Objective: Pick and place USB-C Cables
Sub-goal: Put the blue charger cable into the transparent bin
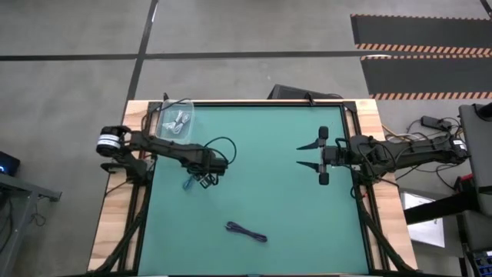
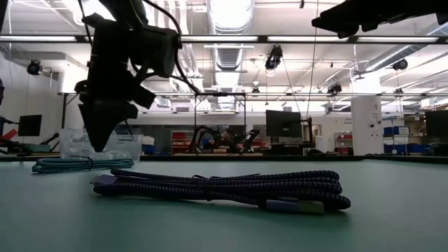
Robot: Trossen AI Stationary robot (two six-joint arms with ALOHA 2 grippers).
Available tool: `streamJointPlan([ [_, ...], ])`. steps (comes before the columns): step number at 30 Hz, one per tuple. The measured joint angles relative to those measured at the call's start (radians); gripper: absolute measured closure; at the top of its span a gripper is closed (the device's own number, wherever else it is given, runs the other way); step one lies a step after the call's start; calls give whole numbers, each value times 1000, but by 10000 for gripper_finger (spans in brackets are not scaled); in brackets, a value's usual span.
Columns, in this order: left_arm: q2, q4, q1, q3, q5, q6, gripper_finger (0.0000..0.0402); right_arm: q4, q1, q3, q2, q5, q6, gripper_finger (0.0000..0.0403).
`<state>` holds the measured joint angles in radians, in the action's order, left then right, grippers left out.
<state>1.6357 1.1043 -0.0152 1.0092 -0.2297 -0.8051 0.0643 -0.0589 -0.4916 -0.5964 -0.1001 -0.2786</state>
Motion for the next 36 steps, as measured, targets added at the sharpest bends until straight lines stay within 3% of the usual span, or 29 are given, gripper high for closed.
streamJointPlan([
  [9,9,-78,1,-15,-10,-6,267,-1,0,1,0,0,0,207],
  [18,5,-187,1,-144,-12,-56,267,-6,0,1,0,0,9,207],
  [25,2,-207,0,-162,-18,-54,270,-6,0,2,0,-1,17,207],
  [36,4,-226,-1,-163,-17,-55,367,-5,0,2,0,-1,15,207],
])
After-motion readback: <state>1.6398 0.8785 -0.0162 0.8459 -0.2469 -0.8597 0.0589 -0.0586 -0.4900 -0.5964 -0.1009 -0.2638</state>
